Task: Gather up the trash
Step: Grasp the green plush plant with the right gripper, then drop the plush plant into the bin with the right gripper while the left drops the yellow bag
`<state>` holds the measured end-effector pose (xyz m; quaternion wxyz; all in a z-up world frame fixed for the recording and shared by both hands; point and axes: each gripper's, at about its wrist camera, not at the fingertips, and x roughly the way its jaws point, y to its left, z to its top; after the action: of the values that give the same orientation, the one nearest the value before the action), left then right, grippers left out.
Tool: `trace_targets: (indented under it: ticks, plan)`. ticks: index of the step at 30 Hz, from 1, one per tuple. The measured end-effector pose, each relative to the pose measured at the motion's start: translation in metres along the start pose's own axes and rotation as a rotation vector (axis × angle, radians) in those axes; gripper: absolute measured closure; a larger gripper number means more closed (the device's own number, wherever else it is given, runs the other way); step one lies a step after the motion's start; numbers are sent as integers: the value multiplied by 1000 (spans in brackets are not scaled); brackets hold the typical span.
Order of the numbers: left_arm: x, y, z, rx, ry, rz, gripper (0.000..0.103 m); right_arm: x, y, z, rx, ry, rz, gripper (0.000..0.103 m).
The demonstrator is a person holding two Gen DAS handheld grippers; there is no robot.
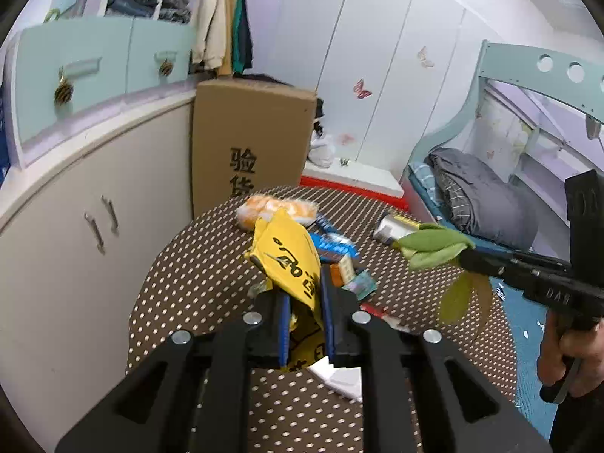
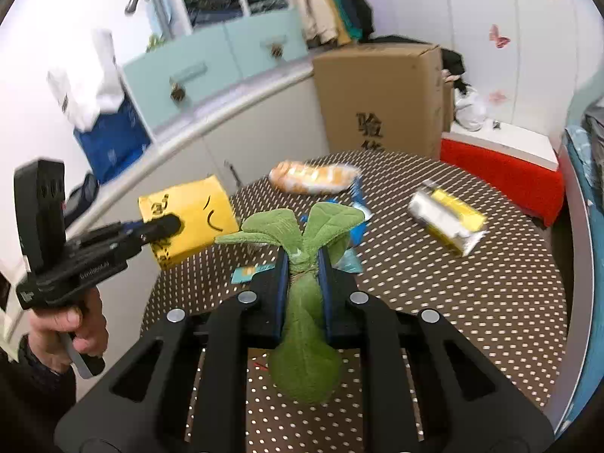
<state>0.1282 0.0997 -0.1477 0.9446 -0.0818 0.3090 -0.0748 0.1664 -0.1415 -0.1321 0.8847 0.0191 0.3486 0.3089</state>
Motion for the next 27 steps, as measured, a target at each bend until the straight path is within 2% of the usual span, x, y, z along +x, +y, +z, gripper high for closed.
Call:
trace_targets:
  ticks: [10, 16, 23, 27]
  plan:
    - [-11, -72, 30, 108, -64, -87, 89, -88, -53, 11, 81, -177, -63, 87]
    - [-7, -127, 42, 190, -81, -152, 89, -140, -108, 1, 178, -260, -124, 87]
    - [18, -197, 41, 273, -47, -256, 89, -176, -187, -36, 340, -282, -230, 87]
    - [37, -228, 35, 299, 1, -312, 89, -176, -248, -76, 492, -226, -294, 87]
